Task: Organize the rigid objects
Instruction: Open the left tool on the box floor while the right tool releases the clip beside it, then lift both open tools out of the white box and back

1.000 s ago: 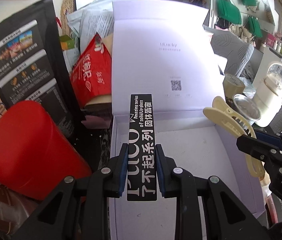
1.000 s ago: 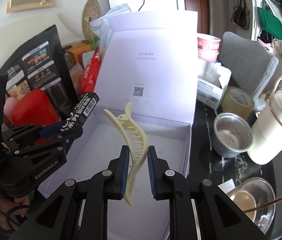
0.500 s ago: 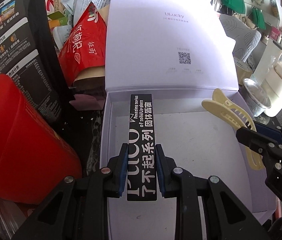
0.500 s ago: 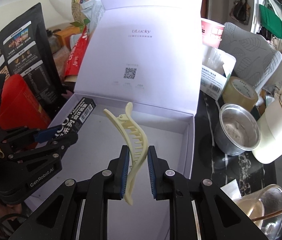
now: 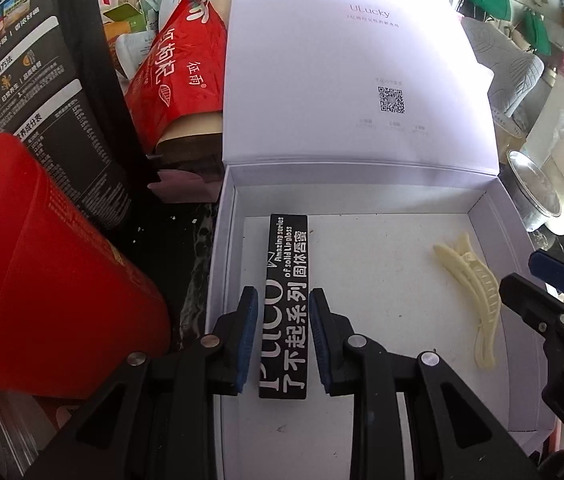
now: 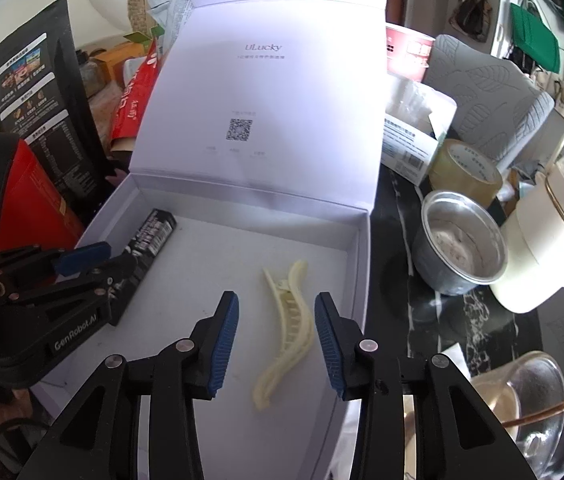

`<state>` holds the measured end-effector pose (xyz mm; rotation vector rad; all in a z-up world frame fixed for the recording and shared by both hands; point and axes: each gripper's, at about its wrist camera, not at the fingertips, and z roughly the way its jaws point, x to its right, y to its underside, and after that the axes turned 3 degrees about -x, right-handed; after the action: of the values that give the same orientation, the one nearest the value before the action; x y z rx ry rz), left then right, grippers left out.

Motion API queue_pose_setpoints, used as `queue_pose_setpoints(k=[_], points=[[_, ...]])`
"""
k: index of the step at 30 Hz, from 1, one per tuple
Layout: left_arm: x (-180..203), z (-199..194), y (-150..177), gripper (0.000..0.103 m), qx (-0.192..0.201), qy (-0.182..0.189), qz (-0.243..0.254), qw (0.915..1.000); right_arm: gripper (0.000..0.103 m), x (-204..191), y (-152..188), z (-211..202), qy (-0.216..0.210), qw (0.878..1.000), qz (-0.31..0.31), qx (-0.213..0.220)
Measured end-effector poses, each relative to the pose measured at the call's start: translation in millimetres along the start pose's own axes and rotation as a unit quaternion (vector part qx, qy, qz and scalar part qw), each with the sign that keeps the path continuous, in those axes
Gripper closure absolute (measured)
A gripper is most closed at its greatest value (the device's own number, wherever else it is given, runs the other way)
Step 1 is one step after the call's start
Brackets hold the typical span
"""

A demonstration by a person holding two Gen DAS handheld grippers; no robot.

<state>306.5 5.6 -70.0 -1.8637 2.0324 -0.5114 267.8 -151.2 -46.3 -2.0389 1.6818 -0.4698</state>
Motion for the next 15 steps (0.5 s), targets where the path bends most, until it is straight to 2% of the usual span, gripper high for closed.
queue_pose_setpoints(k=[5,15], points=[[3,-7,1,0.057,0.005,0.014,-0.002,0.9999,0.064,5,3,-7,0.0,1.0,0.01,0.001],[9,-39,6,0.056,0.036,0.026,-0.002,0.999,0.064,7,6,-34,0.003,1.0,0.006,0.023]])
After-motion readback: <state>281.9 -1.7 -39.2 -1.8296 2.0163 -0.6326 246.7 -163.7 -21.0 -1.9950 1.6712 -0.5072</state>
